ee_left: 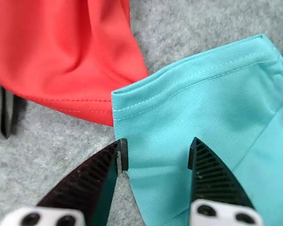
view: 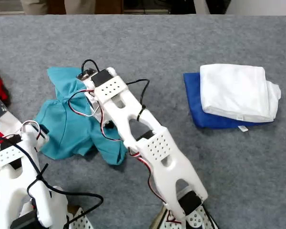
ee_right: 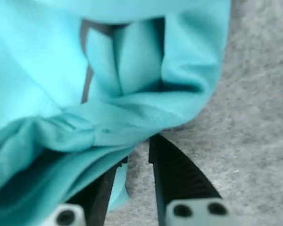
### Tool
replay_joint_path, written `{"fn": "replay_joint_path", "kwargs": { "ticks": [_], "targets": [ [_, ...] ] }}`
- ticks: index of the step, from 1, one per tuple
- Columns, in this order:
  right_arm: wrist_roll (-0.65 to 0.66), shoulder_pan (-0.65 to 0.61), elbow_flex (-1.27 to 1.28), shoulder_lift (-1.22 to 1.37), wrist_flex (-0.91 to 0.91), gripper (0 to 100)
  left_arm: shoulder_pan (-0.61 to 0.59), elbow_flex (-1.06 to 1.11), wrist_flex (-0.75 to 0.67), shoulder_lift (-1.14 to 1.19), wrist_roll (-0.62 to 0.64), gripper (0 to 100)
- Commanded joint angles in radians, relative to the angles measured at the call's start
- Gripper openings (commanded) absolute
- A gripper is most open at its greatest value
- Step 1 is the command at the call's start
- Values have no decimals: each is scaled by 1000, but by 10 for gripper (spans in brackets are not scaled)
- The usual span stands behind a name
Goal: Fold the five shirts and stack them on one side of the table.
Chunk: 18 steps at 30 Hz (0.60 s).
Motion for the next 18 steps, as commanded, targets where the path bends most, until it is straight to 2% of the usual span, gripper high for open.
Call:
{"fn": "replay_joint_path", "kwargs": {
  "ticks": [1,8,11,18],
  "targets": [
    [-2,-30,-8,41,-28,79,-5,0,-11,-22,-2,214],
    [-3,-28,-8,47,-21,71,-5,0,-11,-22,-2,214],
    [-8,-28,-8,47,-20,2,-5,0,-9,-22,-2,214],
    [-9,-15,-42,45,14,4,-5,0,-9,-22,-2,214]
  ]
}}
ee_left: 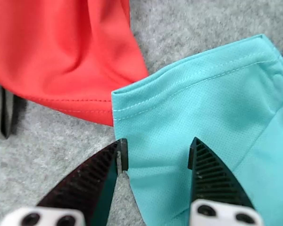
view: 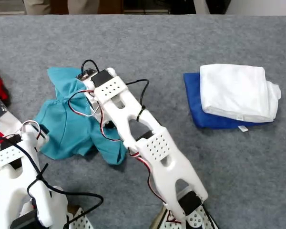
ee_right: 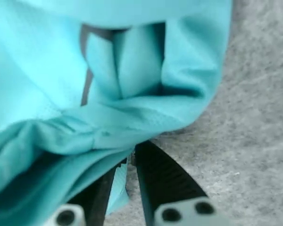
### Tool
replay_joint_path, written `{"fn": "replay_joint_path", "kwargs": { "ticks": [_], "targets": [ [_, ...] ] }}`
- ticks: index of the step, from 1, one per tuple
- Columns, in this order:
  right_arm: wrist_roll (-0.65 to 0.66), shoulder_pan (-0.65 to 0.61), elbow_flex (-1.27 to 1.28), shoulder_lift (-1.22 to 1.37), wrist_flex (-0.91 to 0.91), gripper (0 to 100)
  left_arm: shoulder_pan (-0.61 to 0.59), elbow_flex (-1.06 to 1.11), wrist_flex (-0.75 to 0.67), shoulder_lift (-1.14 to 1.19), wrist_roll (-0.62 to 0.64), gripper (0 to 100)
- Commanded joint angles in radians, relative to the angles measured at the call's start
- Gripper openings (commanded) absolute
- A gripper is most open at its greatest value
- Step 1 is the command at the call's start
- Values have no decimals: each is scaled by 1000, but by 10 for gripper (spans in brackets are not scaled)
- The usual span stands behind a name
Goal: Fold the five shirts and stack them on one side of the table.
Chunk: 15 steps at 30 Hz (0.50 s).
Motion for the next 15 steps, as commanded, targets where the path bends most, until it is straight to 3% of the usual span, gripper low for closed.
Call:
{"fn": "replay_joint_path", "kwargs": {
  "ticks": [1,8,15],
  "targets": [
    [-11,-4,-54,30,37,4,-5,0,-9,-22,-2,214],
    [-12,44,-140,-36,55,4,-5,0,-6,-22,-2,214],
    [-12,45,-79,-292,55,3,-5,0,-6,-22,-2,214]
  ]
}}
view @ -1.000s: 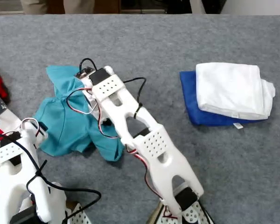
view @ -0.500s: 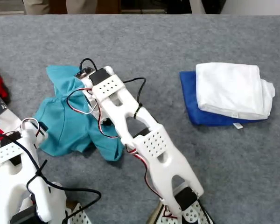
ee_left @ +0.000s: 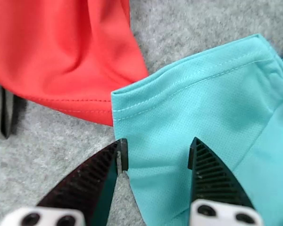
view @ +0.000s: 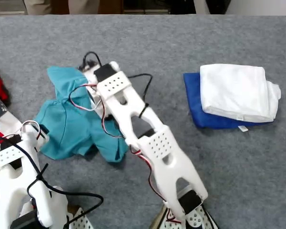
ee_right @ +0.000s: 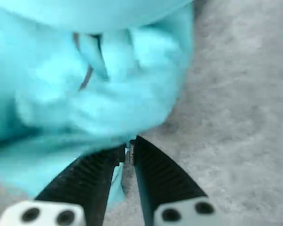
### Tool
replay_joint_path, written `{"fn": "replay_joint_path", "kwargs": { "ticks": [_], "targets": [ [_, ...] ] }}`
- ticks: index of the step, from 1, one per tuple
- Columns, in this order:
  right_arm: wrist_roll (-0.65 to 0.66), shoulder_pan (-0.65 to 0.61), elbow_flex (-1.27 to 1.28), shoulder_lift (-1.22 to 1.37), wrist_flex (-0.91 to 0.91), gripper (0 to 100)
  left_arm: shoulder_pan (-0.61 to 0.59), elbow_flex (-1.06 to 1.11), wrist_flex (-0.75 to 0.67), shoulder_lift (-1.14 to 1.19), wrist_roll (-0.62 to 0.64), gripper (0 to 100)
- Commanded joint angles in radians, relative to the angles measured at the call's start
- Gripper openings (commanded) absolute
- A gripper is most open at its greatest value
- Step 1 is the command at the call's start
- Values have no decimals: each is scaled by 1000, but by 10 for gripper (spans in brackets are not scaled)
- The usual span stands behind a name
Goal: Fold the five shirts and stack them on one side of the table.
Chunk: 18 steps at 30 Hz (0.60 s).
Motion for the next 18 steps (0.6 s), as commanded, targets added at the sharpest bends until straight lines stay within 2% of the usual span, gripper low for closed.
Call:
{"fn": "replay_joint_path", "kwargs": {
  "ticks": [1,9,18],
  "targets": [
    [-12,22,30,-229,17,3,-5,0,-6,-22,-2,214],
    [-6,84,159,-544,17,3,-5,0,-6,-24,-2,214],
    [-5,168,165,-820,17,3,-5,-26,0,-30,-2,214]
  ]
}}
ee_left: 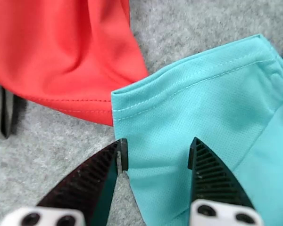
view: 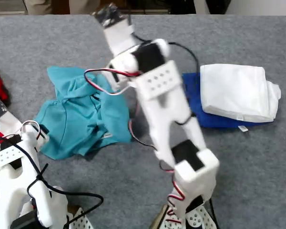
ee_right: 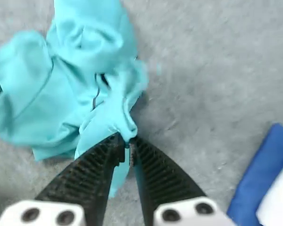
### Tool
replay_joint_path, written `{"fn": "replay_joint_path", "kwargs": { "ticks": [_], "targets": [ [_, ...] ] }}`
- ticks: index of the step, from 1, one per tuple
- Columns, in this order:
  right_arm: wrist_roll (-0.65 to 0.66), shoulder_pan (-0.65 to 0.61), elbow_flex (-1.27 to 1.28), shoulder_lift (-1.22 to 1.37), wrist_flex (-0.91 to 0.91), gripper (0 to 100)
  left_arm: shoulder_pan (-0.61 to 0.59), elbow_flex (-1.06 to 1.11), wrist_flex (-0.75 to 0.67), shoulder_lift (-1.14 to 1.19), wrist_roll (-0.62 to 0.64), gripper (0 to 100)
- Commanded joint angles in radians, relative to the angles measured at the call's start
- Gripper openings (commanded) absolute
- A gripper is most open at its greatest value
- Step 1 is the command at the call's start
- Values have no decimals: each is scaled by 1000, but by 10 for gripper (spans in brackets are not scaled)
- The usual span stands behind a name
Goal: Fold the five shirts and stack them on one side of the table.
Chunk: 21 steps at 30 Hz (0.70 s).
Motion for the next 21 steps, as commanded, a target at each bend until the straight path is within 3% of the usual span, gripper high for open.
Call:
{"fn": "replay_joint_path", "kwargs": {
  "ticks": [1,5,11,16,21],
  "targets": [
    [-5,68,-7,-153,15,3,-5,-46,18,-30,-2,214],
    [18,208,4,-222,15,3,2,-198,147,-28,-2,214],
    [91,426,19,-226,15,3,118,-443,287,-22,61,216],
    [172,545,108,-189,9,3,305,-582,273,12,176,216],
    [173,579,312,-79,-94,3,493,-700,150,245,279,219]
  ]
}}
